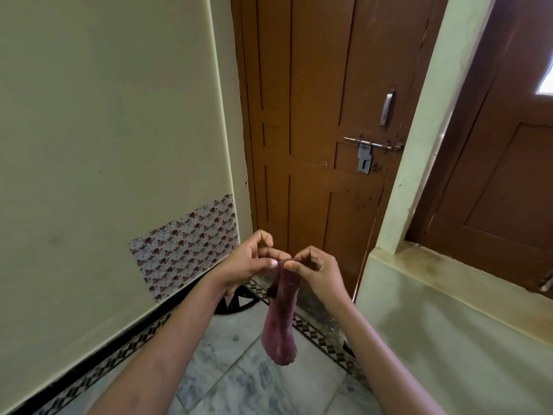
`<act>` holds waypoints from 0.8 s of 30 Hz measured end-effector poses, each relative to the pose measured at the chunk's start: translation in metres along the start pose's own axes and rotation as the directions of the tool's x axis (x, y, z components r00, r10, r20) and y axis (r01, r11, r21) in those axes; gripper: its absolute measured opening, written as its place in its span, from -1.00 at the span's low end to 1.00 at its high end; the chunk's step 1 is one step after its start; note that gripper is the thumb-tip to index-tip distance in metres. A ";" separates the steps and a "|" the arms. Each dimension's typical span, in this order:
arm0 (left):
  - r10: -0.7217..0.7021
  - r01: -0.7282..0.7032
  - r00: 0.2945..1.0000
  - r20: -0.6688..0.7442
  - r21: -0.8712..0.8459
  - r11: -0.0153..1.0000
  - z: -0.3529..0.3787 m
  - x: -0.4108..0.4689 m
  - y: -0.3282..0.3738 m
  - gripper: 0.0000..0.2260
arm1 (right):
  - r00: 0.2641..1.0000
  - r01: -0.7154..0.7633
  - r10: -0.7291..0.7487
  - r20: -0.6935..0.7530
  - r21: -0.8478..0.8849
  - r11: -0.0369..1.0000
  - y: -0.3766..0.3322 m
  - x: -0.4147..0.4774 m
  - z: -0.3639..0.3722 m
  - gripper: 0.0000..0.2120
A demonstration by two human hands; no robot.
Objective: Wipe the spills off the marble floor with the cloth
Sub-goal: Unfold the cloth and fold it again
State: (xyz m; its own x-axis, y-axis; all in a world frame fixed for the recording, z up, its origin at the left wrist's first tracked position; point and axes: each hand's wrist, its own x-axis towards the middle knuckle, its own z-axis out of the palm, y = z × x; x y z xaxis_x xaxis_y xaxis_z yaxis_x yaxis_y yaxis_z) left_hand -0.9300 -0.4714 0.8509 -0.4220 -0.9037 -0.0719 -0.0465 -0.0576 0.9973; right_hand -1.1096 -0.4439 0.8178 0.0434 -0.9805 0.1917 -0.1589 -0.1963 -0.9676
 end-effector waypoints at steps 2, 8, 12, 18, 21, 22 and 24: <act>0.018 -0.014 0.998 -0.067 0.050 0.999 0.000 -0.002 -0.006 -0.78 | 0.999 -0.015 0.014 0.040 0.035 0.999 -0.002 0.001 -0.005 -0.92; -0.034 0.060 0.989 -0.144 0.178 0.982 0.008 -0.004 -0.033 -0.85 | 0.997 -0.020 0.010 0.071 0.143 0.990 -0.008 0.009 -0.014 -0.83; -0.060 0.076 0.992 -0.115 0.145 0.986 0.017 0.001 -0.042 -0.76 | 0.999 -0.032 0.027 0.038 0.163 0.986 -0.009 0.012 -0.016 -0.83; 0.000 0.025 0.991 -0.132 0.189 0.982 0.021 0.005 -0.047 -0.78 | 0.998 -0.023 0.031 -0.055 0.140 0.990 -0.003 0.015 -0.022 -0.90; 0.039 0.011 0.982 -0.183 0.267 0.964 0.017 0.008 -0.043 -0.82 | 0.992 -0.044 0.060 -0.114 0.143 0.989 0.000 0.016 -0.025 -0.90; 0.058 0.009 0.977 -0.203 0.314 0.949 0.014 0.008 -0.040 -0.84 | 0.987 -0.048 0.069 -0.142 0.142 0.989 0.002 0.016 -0.026 -0.90; 0.112 -0.004 0.968 -0.225 0.430 0.903 0.007 0.010 -0.033 -0.85 | 0.980 -0.047 0.073 -0.185 0.141 0.989 0.005 0.016 -0.029 -0.90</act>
State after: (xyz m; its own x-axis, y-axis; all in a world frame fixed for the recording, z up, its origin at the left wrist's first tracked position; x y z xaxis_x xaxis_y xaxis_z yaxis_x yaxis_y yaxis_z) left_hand -0.9389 -0.4757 0.8168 -0.2096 -0.9767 0.0458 -0.4295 0.1340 0.8931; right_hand -1.1387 -0.4610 0.8205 -0.1520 -0.9773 0.1476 -0.0199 -0.1462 -0.9891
